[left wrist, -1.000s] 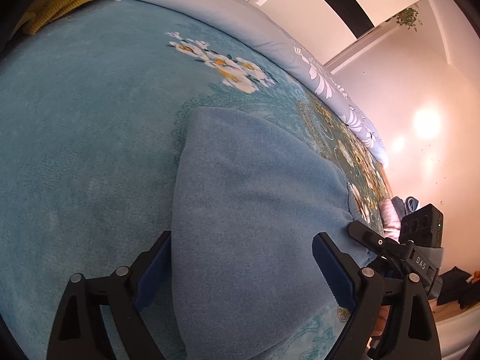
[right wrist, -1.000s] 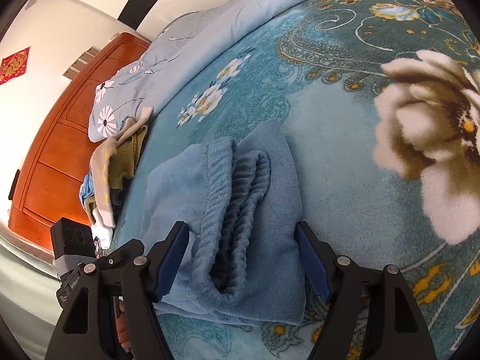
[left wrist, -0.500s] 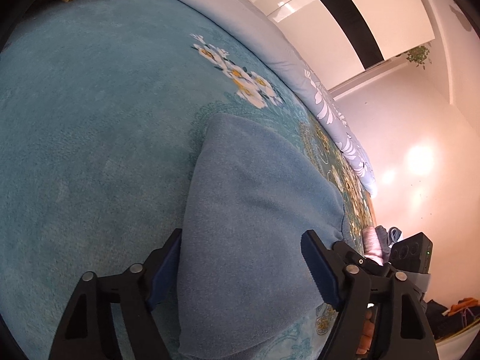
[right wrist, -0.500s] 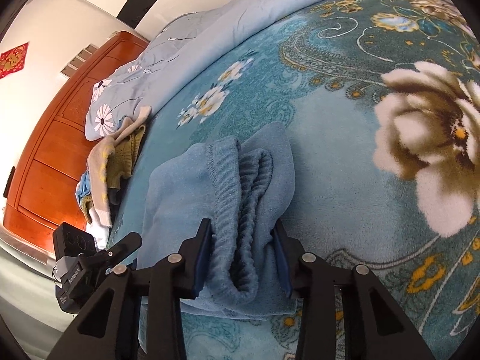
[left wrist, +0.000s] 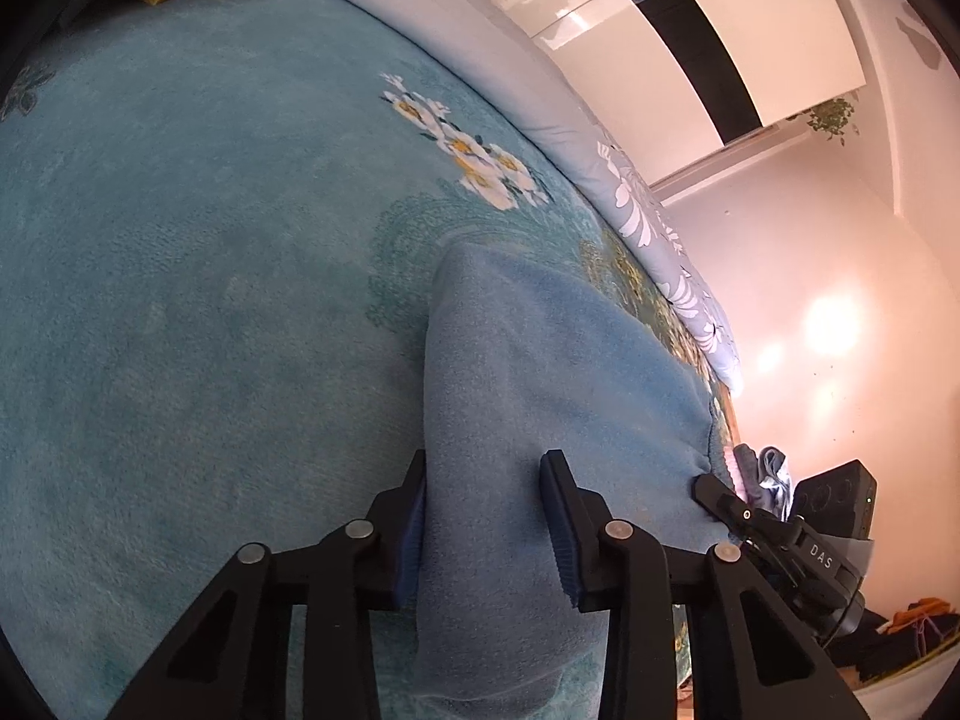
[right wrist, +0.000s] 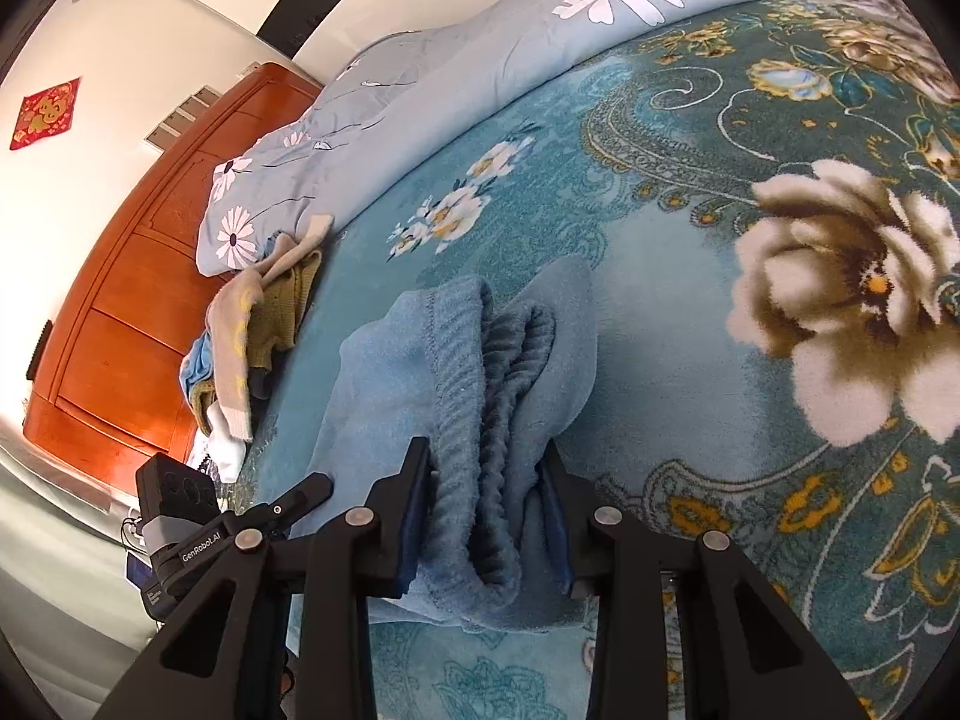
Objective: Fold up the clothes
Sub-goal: 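Lift the folded sweatpants with both grippers and carry them to the clothes stack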
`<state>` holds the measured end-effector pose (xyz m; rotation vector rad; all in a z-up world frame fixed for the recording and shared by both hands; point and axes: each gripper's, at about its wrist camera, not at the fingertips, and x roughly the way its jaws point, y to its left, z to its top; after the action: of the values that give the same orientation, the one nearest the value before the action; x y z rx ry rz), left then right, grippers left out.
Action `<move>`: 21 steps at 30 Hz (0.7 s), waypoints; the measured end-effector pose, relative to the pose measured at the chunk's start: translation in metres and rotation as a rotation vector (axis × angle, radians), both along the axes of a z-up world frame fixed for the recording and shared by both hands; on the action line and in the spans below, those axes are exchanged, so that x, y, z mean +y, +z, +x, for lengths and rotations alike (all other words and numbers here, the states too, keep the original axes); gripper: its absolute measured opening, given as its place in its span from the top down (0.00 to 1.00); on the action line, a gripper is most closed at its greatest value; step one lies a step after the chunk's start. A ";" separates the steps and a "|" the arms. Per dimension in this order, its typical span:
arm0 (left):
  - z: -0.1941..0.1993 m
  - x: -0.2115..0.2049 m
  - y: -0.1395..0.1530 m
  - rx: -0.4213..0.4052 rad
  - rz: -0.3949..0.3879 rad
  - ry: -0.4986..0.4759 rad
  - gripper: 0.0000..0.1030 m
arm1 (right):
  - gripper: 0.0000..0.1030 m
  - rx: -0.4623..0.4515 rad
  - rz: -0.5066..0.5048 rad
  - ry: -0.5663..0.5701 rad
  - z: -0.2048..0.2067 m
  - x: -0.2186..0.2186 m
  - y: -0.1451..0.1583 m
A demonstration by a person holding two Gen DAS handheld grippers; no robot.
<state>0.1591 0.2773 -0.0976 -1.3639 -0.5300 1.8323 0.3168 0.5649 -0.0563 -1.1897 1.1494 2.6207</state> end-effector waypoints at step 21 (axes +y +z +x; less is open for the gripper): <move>0.068 0.185 0.143 0.210 0.104 -0.245 0.65 | 0.66 0.115 0.152 -0.047 0.101 0.118 0.118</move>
<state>0.2269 0.4620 0.0456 -1.0997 -0.3274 1.6973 0.4179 0.6830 0.0620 -0.9845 0.9608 2.7159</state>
